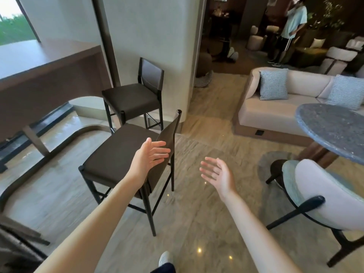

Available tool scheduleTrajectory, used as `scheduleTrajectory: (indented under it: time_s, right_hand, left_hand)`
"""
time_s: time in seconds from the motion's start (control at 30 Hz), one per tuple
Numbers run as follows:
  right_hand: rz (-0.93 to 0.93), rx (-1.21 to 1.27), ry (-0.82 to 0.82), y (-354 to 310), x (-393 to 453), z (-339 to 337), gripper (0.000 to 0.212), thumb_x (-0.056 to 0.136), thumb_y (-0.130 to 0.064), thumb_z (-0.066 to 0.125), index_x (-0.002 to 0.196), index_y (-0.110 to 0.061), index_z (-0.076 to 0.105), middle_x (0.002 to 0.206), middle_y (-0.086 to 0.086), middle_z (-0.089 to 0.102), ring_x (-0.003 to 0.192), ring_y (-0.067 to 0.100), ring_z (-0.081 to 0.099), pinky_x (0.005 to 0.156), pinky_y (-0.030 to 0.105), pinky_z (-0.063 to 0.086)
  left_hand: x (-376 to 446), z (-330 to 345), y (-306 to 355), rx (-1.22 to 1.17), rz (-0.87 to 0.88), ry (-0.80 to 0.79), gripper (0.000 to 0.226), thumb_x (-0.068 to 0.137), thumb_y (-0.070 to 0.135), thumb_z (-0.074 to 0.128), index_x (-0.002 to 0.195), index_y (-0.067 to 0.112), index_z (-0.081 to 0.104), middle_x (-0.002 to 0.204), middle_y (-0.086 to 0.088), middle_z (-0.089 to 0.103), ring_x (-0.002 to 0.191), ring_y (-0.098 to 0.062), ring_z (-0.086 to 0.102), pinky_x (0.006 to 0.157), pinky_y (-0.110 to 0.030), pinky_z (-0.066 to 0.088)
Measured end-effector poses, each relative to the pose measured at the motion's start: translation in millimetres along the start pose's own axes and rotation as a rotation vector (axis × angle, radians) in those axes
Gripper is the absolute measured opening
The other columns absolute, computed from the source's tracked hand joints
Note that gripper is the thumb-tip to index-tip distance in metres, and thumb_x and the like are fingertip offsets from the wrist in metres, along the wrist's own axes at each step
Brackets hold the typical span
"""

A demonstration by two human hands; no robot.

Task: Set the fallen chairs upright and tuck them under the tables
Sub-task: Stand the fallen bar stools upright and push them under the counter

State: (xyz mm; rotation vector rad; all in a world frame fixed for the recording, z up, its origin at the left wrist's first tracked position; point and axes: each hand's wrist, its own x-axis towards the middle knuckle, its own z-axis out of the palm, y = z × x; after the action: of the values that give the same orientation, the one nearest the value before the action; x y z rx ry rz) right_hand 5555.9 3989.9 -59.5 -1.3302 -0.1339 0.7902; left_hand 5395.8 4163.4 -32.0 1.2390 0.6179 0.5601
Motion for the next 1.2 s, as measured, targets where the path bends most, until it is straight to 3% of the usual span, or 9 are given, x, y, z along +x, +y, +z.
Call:
scheduleTrajectory:
  time_s: [0.5, 0.77, 1.03, 1.2]
  right_hand:
    - [0.025, 0.043, 0.007, -67, 196, 57, 0.035, 0.102, -0.025, 0.039, 0.105, -0.005, 0.067, 0.105, 0.017, 0.070, 0.093, 0.032, 0.067, 0.092, 0.046, 0.051]
    - [0.073, -0.017, -0.099, -101, 306, 53, 0.035, 0.101, -0.026, 0.040, 0.110, -0.003, 0.066, 0.107, 0.018, 0.071, 0.095, 0.032, 0.067, 0.094, 0.048, 0.050]
    - [0.170, -0.183, -0.400, -140, 408, 96, 0.036, 0.101, -0.024, 0.040, 0.107, -0.001, 0.067, 0.104, 0.020, 0.071, 0.090, 0.033, 0.069, 0.091, 0.048, 0.052]
    - [0.237, -0.279, -0.619, -137, 422, 149, 0.037, 0.102, -0.023, 0.036, 0.107, -0.002, 0.066, 0.104, 0.019, 0.071, 0.093, 0.034, 0.069, 0.092, 0.047, 0.052]
  left_hand:
    - [212, -5, 34, 0.010, 0.005, 0.042, 0.053, 0.102, 0.043, 0.027, 0.115, 0.008, 0.064, 0.108, -0.014, 0.071, 0.102, -0.029, 0.067, 0.090, -0.036, 0.050]
    - [294, 15, 30, 0.018, 0.017, 0.139, 0.058, 0.094, 0.054, 0.034, 0.114, 0.008, 0.064, 0.108, -0.014, 0.071, 0.100, -0.029, 0.067, 0.088, -0.035, 0.052]
    - [321, 19, 35, -0.088, 0.070, 0.497, 0.058, 0.097, 0.052, 0.035, 0.114, 0.004, 0.064, 0.107, -0.018, 0.070, 0.102, -0.034, 0.066, 0.092, -0.041, 0.050]
    - [287, 9, 40, -0.126, 0.134, 0.754, 0.063, 0.084, 0.056, 0.038, 0.110, 0.005, 0.065, 0.107, -0.020, 0.070, 0.099, -0.033, 0.067, 0.091, -0.039, 0.052]
